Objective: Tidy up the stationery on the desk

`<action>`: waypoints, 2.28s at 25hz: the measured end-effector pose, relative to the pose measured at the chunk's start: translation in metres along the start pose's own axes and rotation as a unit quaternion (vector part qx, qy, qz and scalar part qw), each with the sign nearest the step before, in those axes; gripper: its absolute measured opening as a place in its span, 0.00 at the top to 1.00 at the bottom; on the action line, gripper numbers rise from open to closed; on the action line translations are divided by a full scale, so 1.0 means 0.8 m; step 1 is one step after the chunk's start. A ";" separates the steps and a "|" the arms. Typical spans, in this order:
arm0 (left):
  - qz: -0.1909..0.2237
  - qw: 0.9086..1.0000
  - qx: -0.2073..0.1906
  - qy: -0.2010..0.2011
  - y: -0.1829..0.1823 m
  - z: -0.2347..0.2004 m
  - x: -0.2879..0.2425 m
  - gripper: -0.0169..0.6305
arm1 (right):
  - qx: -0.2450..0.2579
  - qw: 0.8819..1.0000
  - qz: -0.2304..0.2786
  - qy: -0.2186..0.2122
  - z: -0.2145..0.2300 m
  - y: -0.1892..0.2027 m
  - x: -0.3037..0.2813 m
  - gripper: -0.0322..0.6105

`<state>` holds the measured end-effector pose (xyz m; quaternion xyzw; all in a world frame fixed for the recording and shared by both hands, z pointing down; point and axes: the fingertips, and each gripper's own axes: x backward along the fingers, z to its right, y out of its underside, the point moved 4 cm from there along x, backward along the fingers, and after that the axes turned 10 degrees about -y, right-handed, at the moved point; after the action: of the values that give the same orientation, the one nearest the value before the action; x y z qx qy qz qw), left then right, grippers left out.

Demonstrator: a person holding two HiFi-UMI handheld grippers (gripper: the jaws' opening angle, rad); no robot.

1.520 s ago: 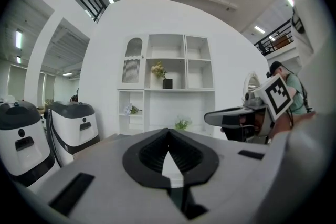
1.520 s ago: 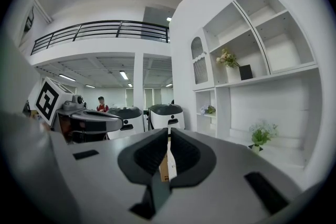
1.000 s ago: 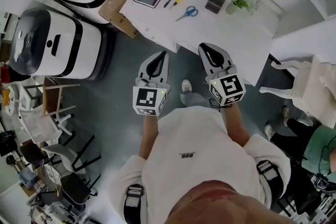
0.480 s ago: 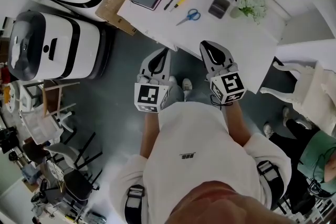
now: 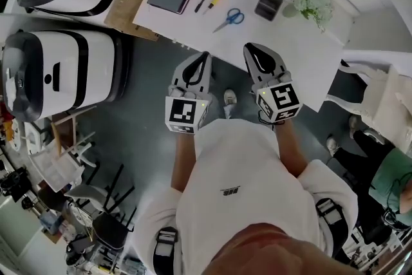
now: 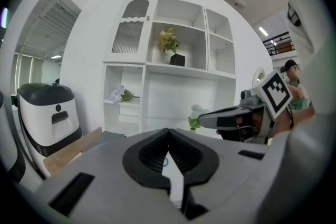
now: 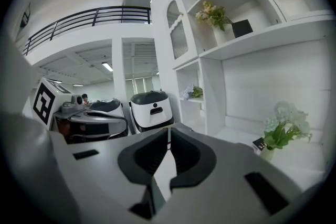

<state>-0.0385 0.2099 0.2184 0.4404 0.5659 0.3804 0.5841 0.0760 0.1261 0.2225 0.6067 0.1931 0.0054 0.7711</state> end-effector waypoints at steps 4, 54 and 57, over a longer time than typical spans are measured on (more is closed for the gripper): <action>-0.016 0.999 -0.002 0.030 0.006 -0.017 -0.037 0.97 | -0.026 0.999 -0.009 0.024 0.021 0.010 -0.032 0.95; -0.104 0.945 -0.096 0.295 0.155 -0.066 -0.325 0.97 | -0.250 0.924 -0.104 0.270 0.189 0.218 -0.209 0.90; -0.102 0.941 -0.108 0.305 0.159 -0.066 -0.333 0.97 | -0.262 0.917 -0.111 0.279 0.195 0.230 -0.215 0.89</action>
<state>-0.1029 0.0042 0.4268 0.1775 0.7144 0.4940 0.4627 0.0057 -0.0127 0.4744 0.3318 0.4580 0.1394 0.8128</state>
